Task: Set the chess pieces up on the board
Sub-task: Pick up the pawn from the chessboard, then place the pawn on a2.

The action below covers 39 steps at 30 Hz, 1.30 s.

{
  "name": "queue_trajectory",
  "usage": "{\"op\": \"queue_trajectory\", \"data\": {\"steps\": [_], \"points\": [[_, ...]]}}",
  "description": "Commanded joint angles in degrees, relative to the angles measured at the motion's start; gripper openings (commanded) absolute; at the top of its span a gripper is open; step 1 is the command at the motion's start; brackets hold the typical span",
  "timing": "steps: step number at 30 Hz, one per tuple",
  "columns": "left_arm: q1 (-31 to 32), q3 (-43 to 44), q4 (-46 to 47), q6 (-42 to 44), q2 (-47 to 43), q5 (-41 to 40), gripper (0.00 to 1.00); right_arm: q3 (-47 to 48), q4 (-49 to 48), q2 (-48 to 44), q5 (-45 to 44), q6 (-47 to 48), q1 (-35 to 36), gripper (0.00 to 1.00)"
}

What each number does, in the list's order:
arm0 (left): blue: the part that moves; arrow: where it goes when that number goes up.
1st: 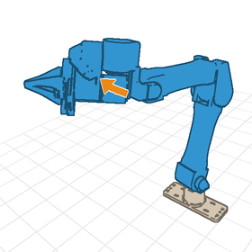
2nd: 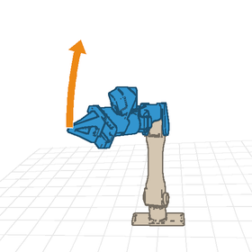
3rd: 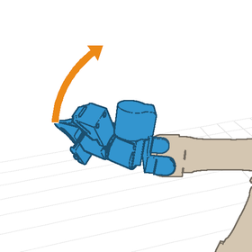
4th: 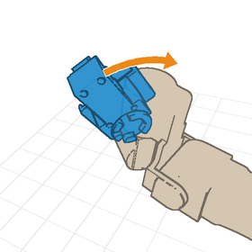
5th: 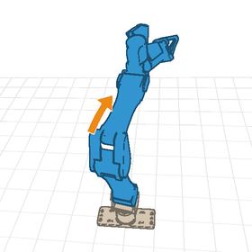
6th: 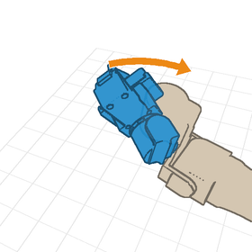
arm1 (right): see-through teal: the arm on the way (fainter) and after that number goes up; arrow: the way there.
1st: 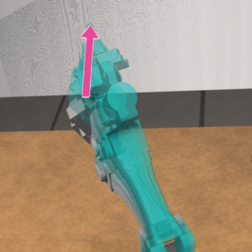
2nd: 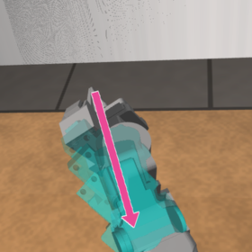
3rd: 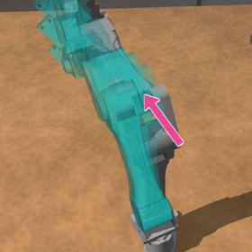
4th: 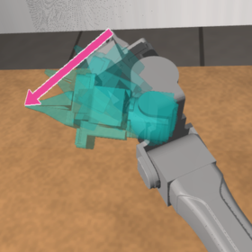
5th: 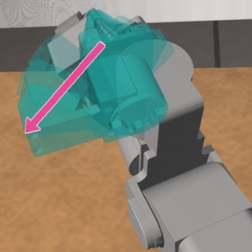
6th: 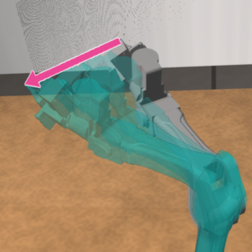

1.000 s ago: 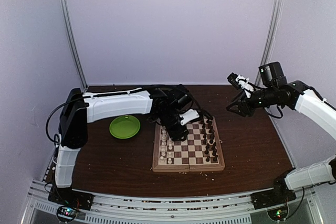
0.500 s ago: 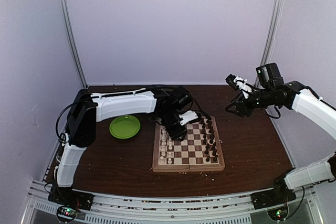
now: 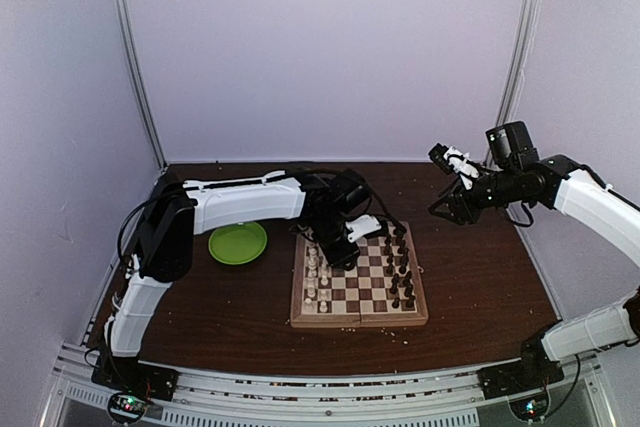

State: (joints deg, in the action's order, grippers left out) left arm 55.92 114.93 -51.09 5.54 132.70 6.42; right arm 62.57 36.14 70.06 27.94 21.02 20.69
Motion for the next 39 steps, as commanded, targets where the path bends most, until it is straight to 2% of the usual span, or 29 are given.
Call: {"op": "queue_trajectory", "data": {"steps": [1, 5, 14, 22, 30, 39], "points": [[-0.2, 1.17, 0.44, 0.59, 0.61, -0.07, 0.2, -0.43, -1.16, 0.16, -1.31, -0.35, -0.3, 0.47], [-0.2, 1.5, 0.47, 0.7, 0.63, -0.01, 0.13, -0.43, -1.24, 0.27, -1.31, -0.37, -0.32, 0.47], [-0.56, 4.18, -0.76, 0.91, -0.57, -0.49, 0.04, -0.44, -1.3, 0.63, -1.49, -0.36, -0.31, 0.47], [-5.26, 9.02, -0.62, -1.56, -2.68, -1.77, 0.03, -0.34, -1.25, 1.33, -1.38, -0.54, -0.3, 0.47], [-10.62, 9.8, 1.6, -3.93, -2.14, -3.21, 0.03, -0.34, -1.21, 1.96, -1.58, -0.45, -0.35, 0.47], [-11.89, 11.79, 1.6, -3.78, 0.44, -2.48, 0.03, -0.25, -0.99, 2.35, -1.58, -0.17, -0.3, 0.47]]}}
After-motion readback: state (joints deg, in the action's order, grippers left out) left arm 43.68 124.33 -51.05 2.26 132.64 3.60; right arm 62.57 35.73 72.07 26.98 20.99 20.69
